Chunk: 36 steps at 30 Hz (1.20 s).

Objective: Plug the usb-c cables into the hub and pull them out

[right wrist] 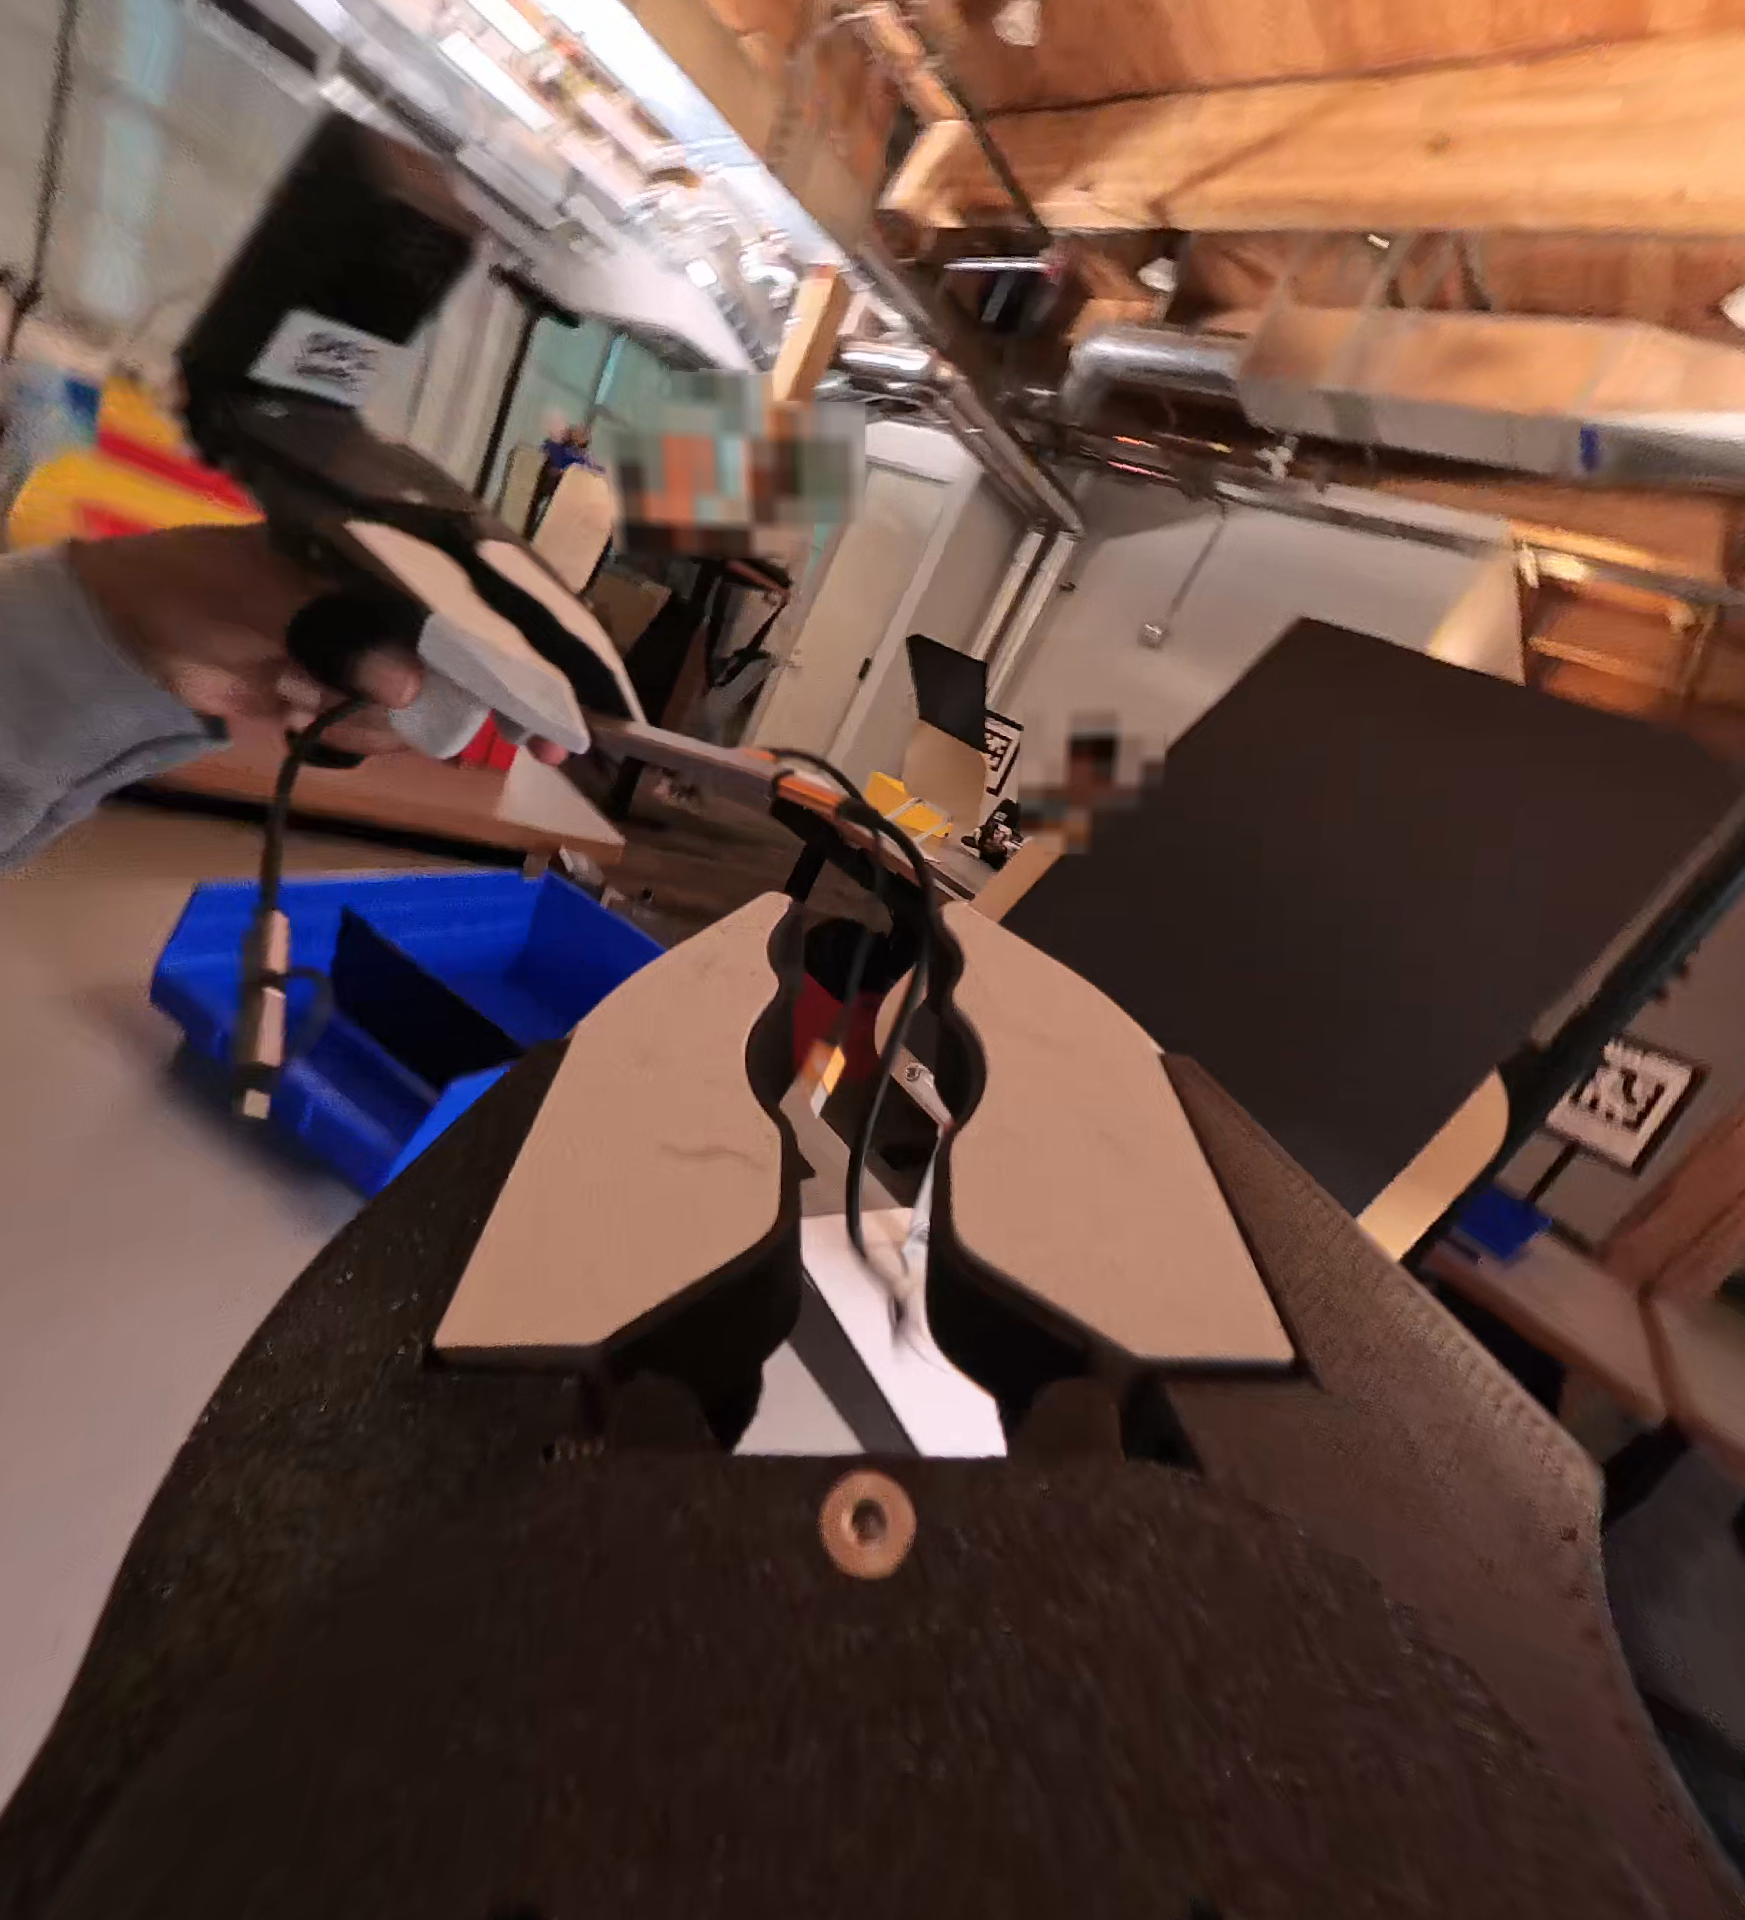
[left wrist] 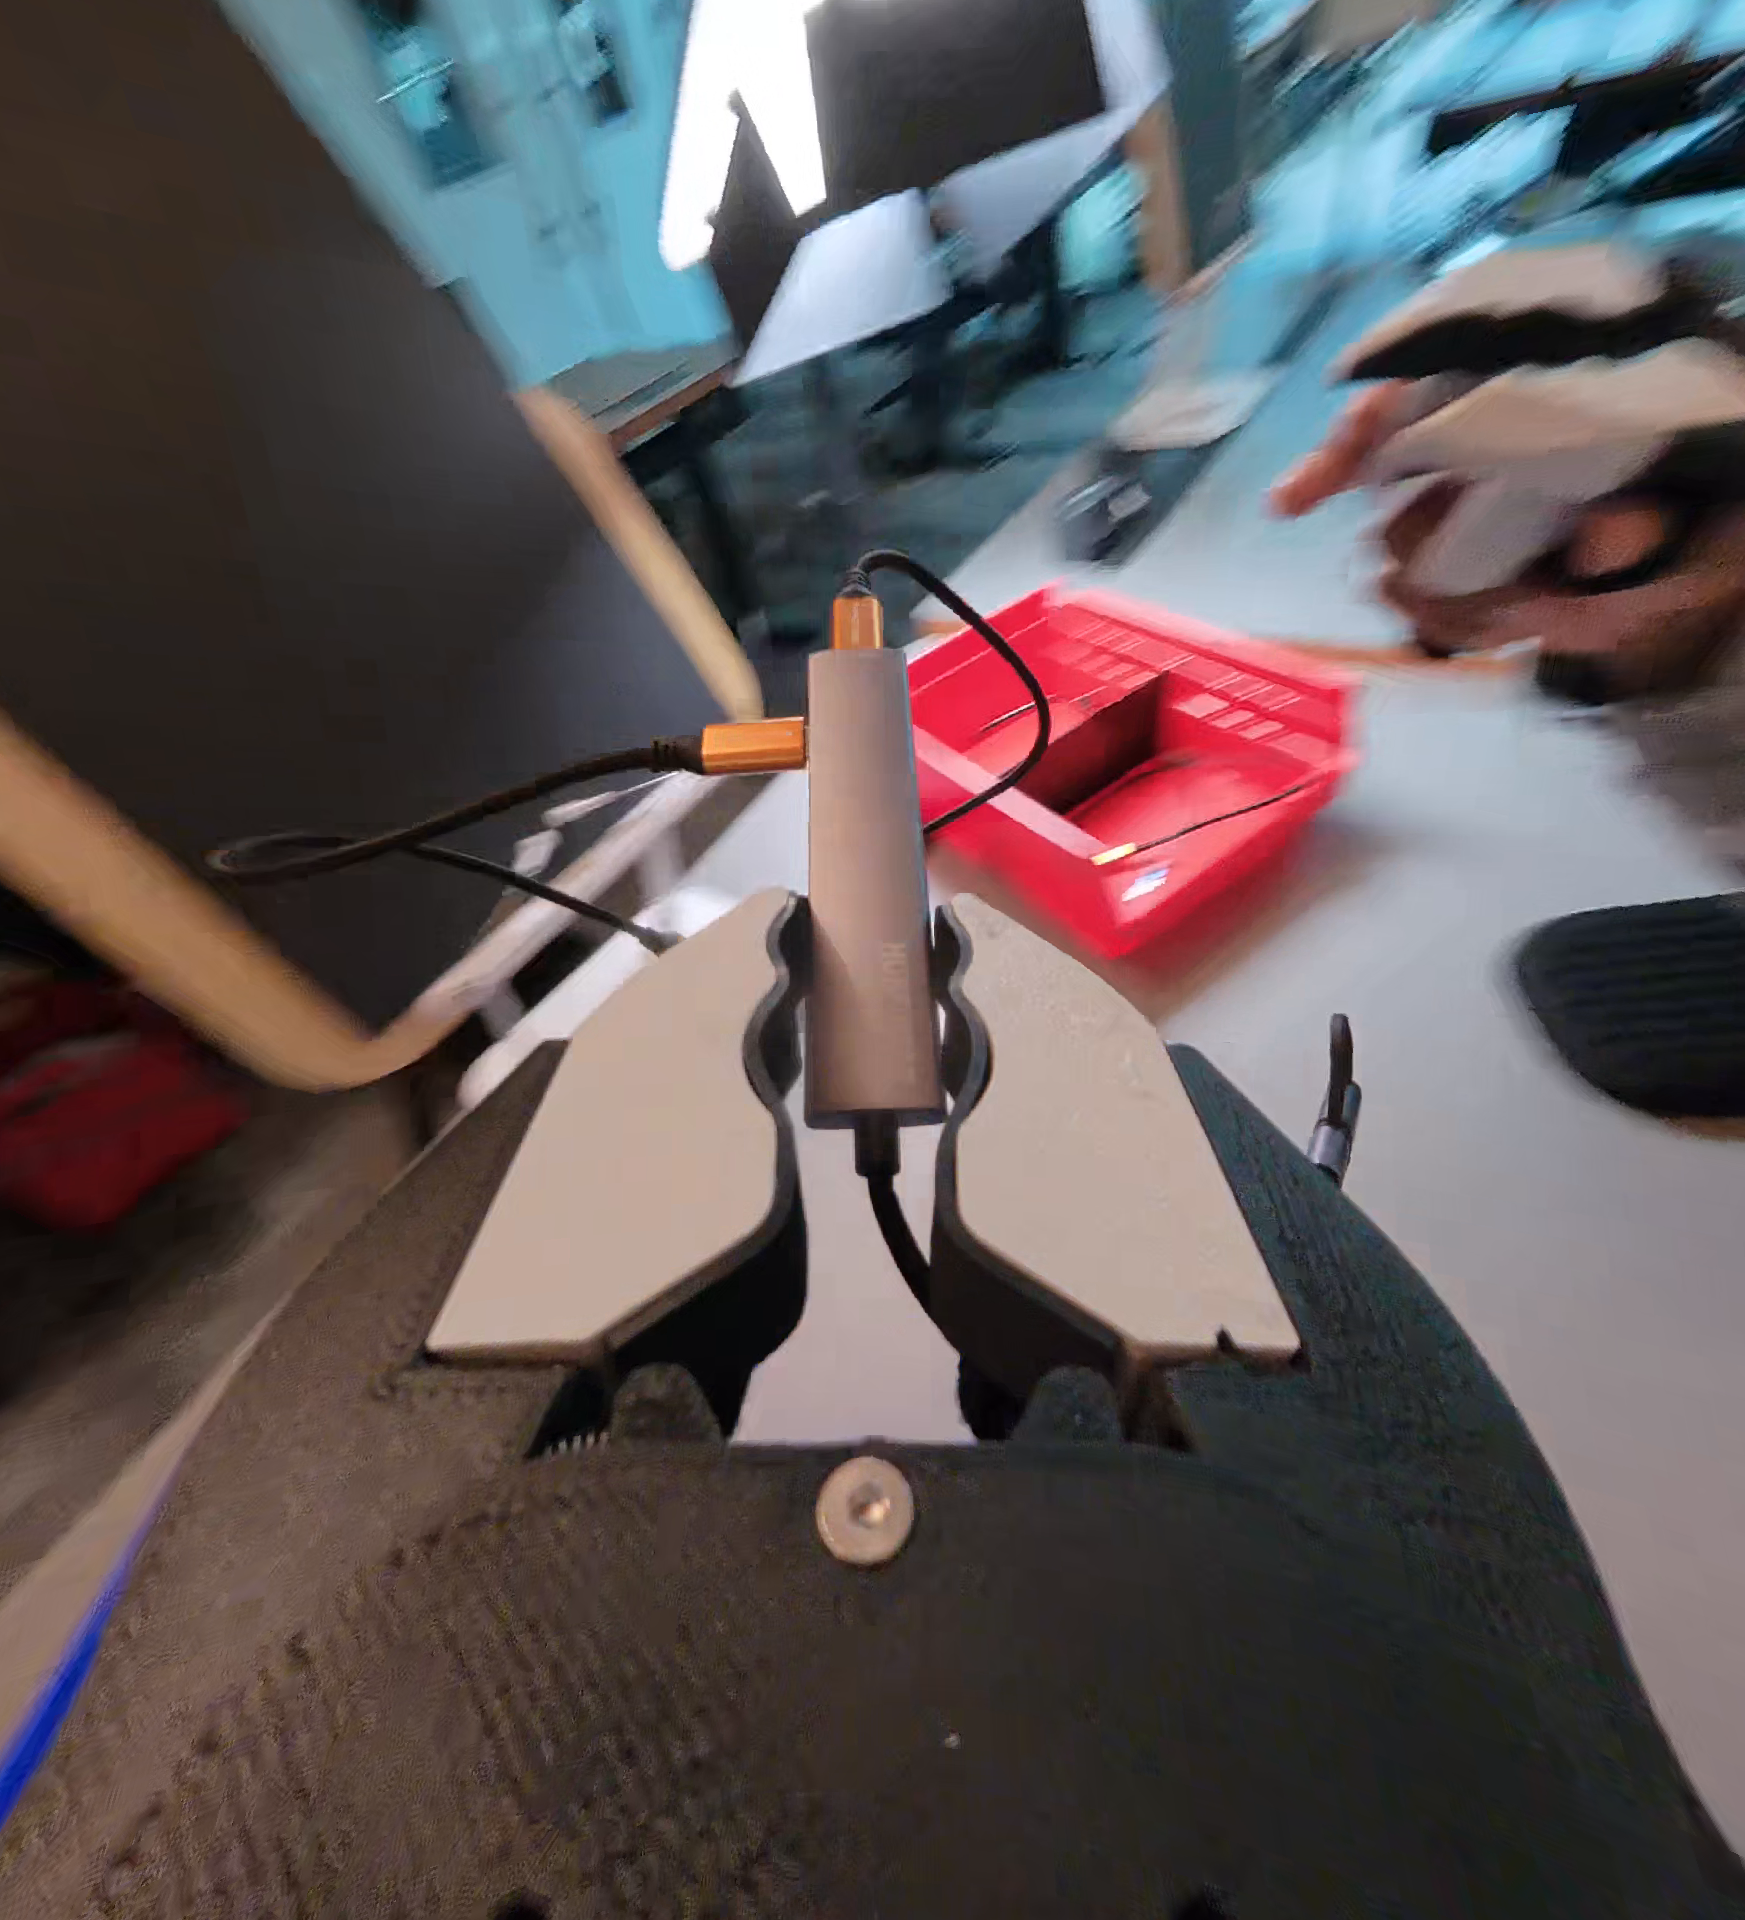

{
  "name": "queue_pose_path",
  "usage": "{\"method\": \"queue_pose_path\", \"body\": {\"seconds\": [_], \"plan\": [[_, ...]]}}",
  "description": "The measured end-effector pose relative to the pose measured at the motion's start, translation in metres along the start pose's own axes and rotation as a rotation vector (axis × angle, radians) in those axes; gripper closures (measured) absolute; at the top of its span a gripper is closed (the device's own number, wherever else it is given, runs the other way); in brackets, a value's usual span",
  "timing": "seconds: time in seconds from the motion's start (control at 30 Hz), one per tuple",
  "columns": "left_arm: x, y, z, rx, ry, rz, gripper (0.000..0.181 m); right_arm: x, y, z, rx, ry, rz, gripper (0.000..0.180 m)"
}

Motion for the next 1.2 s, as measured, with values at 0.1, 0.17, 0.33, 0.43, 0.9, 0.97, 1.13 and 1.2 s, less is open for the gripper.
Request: {"method": "queue_pose_path", "body": {"seconds": [0.1,0.17,0.33,0.43,0.9,0.97,1.13,1.2], "plan": [[-0.013,0.017,-0.029,-0.123,0.263,0.095,0.158,0.008,0.006,0.007,-0.005,-0.093,0.228,0.157],[-0.02,0.029,-0.048,-0.148,0.399,0.141,0.158,0.013,0.019,0.008,0.058,-0.106,0.373,0.153],[-0.035,0.051,-0.084,-0.056,0.554,0.165,0.158,0.029,0.052,0.0,0.24,-0.194,0.546,0.149],[-0.039,0.058,-0.09,-0.01,0.541,0.176,0.158,0.04,0.068,-0.007,0.31,-0.22,0.638,0.162],[-0.016,0.032,-0.021,-0.504,0.452,0.232,0.15,0.021,0.076,-0.001,0.114,-0.423,0.037,0.172],[-0.01,0.031,-0.01,-0.592,0.437,0.241,0.15,0.016,0.077,0.0,0.069,-0.451,-0.068,0.172],[0.005,0.041,-0.002,-0.627,0.37,0.252,0.151,0.002,0.075,0.006,-0.063,-0.493,-0.283,0.172],[0.006,0.046,-0.009,-0.572,0.362,0.234,0.152,-0.005,0.07,0.009,-0.145,-0.494,-0.384,0.172]]}}
Point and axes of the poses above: each gripper's, where its closed fingertips meet, z back along the fingers, y out of its underside, x = y × z across the jaws, the point moved 9 cm from there along z, back along the fingers, and after that the axes turned 7 degrees about y, right-handed, at the moved point
